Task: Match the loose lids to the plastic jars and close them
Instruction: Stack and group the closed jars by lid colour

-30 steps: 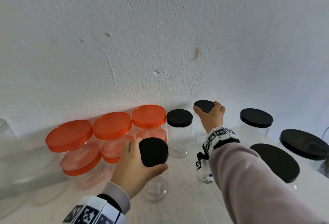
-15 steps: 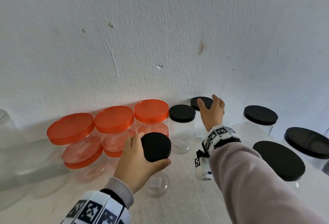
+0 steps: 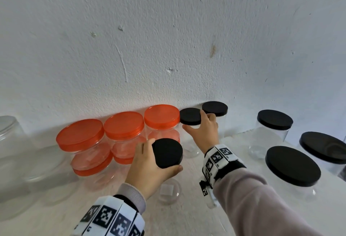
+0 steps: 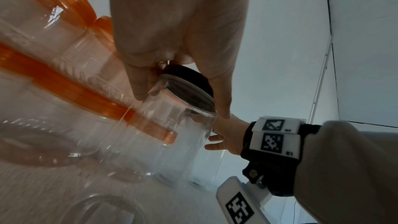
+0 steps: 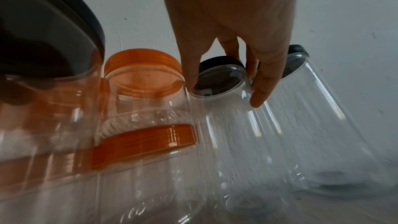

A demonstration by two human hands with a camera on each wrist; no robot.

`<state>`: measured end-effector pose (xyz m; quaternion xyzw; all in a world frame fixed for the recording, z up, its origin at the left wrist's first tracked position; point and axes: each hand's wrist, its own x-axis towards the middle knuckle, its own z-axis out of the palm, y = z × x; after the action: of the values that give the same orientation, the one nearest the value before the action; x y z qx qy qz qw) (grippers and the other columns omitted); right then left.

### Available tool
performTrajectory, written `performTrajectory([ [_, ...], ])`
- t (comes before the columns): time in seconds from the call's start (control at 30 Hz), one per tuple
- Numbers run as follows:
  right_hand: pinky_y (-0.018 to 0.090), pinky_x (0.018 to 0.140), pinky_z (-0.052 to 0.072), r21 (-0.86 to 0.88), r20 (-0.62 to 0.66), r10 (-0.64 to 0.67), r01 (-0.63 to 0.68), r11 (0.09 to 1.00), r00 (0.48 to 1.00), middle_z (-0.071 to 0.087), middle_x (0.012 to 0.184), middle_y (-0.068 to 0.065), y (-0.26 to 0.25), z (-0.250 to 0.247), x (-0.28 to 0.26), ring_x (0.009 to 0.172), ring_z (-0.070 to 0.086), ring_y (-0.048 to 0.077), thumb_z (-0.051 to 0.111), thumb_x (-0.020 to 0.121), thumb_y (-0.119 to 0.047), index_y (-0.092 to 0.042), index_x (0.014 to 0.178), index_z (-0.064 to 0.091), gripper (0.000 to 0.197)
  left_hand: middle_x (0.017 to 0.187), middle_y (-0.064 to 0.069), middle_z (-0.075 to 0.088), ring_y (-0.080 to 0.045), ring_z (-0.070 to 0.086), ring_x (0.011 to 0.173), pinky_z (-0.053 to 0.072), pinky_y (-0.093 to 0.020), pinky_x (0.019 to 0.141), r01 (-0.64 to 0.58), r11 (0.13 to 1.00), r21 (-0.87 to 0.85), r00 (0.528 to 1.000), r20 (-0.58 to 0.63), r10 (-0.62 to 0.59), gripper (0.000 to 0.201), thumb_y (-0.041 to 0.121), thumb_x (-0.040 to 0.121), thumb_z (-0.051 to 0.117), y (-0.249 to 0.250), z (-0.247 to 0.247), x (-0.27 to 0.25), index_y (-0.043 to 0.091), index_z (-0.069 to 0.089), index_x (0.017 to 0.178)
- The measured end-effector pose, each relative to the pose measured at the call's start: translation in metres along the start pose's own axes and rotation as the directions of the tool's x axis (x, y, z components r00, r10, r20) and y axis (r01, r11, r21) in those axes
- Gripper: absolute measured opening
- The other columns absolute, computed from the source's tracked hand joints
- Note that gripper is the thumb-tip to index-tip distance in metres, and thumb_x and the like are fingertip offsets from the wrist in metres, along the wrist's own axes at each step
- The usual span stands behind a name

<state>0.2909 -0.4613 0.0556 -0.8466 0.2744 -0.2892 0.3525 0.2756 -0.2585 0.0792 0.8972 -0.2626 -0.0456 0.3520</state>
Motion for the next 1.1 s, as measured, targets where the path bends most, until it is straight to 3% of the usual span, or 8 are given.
performTrajectory([
  [0.13, 0.034, 0.098, 0.036, -0.006, -0.001, -0.001, 0.001, 1.0, 1.0, 0.034, 0.137, 0.013, -0.004, 0.005, 0.006, 0.12, 0.038, 0.031, 0.069, 0.085, -0.037, -0.01, 0.143, 0.035, 0.073, 0.134, 0.004, 0.029, -0.01, 0.037, 0.113, 0.036, -0.018, 0.086, -0.012, 1.0, -0.005, 1.0, -0.009, 0.012, 0.101, 0.055, 0.065, 0.077, -0.002, 0.001, 0.0, 0.023, 0.021, 0.142],
  [0.4, 0.034, 0.097, 0.037, 0.031, -0.024, 0.024, -0.023, 0.999, 0.999, 0.028, 0.142, 0.011, -0.02, -0.009, -0.009, 0.124, 0.035, 0.03, 0.068, 0.087, -0.033, -0.014, 0.148, 0.026, 0.077, 0.134, 0.002, 0.029, -0.012, 0.038, 0.113, 0.037, -0.019, 0.087, -0.01, 1.0, -0.023, 1.0, -0.02, 0.009, 0.1, 0.052, 0.064, 0.079, -0.002, 0.002, 0.001, 0.022, 0.023, 0.141],
  [0.6, 0.024, 0.098, 0.035, 0.16, -0.102, -0.158, 0.173, 0.972, 0.982, 0.041, 0.13, 0.0, -0.047, -0.076, -0.058, 0.123, 0.042, 0.02, 0.07, 0.085, -0.029, -0.015, 0.137, 0.044, 0.06, 0.126, 0.001, 0.031, -0.015, 0.041, 0.111, 0.041, -0.027, 0.093, 0.014, 0.998, -0.067, 0.999, -0.037, -0.017, 0.096, 0.044, 0.063, 0.082, -0.005, 0.004, 0.003, 0.017, 0.03, 0.138],
  [0.67, 0.016, 0.089, 0.031, 0.116, -0.136, -0.21, 0.226, 0.967, 0.968, 0.042, 0.12, -0.01, -0.041, -0.108, -0.078, 0.118, 0.043, 0.014, 0.071, 0.083, -0.031, -0.02, 0.132, 0.05, 0.055, 0.131, -0.001, 0.03, -0.017, 0.04, 0.117, 0.039, -0.028, 0.098, 0.007, 0.999, -0.054, 0.999, -0.032, -0.009, 0.098, 0.046, 0.065, 0.081, -0.007, 0.004, 0.003, 0.016, 0.027, 0.141],
  [0.73, 0.012, 0.085, 0.026, -0.015, -0.137, -0.211, 0.211, 0.977, 0.968, 0.041, 0.121, -0.013, -0.026, -0.139, -0.096, 0.119, 0.039, 0.012, 0.07, 0.081, -0.038, -0.023, 0.133, 0.05, 0.058, 0.134, -0.003, 0.029, -0.018, 0.038, 0.121, 0.038, -0.029, 0.099, 0.006, 0.999, -0.042, 1.0, -0.023, -0.007, 0.099, 0.048, 0.067, 0.079, -0.007, 0.004, 0.003, 0.016, 0.024, 0.143],
  [0.83, 0.026, 0.097, 0.03, -0.233, -0.048, -0.036, 0.024, 0.972, 0.998, 0.037, 0.139, -0.002, 0.004, -0.173, -0.111, 0.129, 0.03, 0.019, 0.068, 0.081, -0.046, -0.021, 0.14, 0.043, 0.069, 0.137, -0.003, 0.028, -0.019, 0.038, 0.123, 0.038, -0.03, 0.098, 0.021, 0.999, -0.034, 1.0, -0.011, -0.022, 0.101, 0.049, 0.066, 0.079, -0.006, 0.004, 0.003, 0.018, 0.023, 0.144],
  [0.93, 0.041, 0.111, 0.026, -0.433, 0.082, 0.186, -0.134, 0.892, 0.979, 0.021, 0.151, 0.008, 0.026, -0.186, -0.115, 0.14, 0.017, 0.028, 0.064, 0.082, -0.053, -0.021, 0.145, 0.033, 0.078, 0.14, -0.003, 0.027, -0.021, 0.038, 0.125, 0.037, -0.033, 0.1, 0.037, 0.998, -0.057, 0.999, -0.005, -0.038, 0.102, 0.048, 0.065, 0.08, -0.004, 0.003, 0.003, 0.018, 0.023, 0.144],
  [1.1, 0.037, 0.103, 0.033, -0.54, 0.141, 0.234, -0.123, 0.833, 0.962, 0.028, 0.144, 0.009, 0.038, -0.186, -0.114, 0.132, 0.026, 0.031, 0.064, 0.081, -0.052, -0.025, 0.143, 0.029, 0.076, 0.14, -0.004, 0.028, -0.023, 0.036, 0.127, 0.038, -0.036, 0.104, 0.062, 0.995, -0.079, 0.998, -0.004, -0.063, 0.102, 0.045, 0.064, 0.082, -0.001, 0.001, 0.001, 0.018, 0.024, 0.144],
])
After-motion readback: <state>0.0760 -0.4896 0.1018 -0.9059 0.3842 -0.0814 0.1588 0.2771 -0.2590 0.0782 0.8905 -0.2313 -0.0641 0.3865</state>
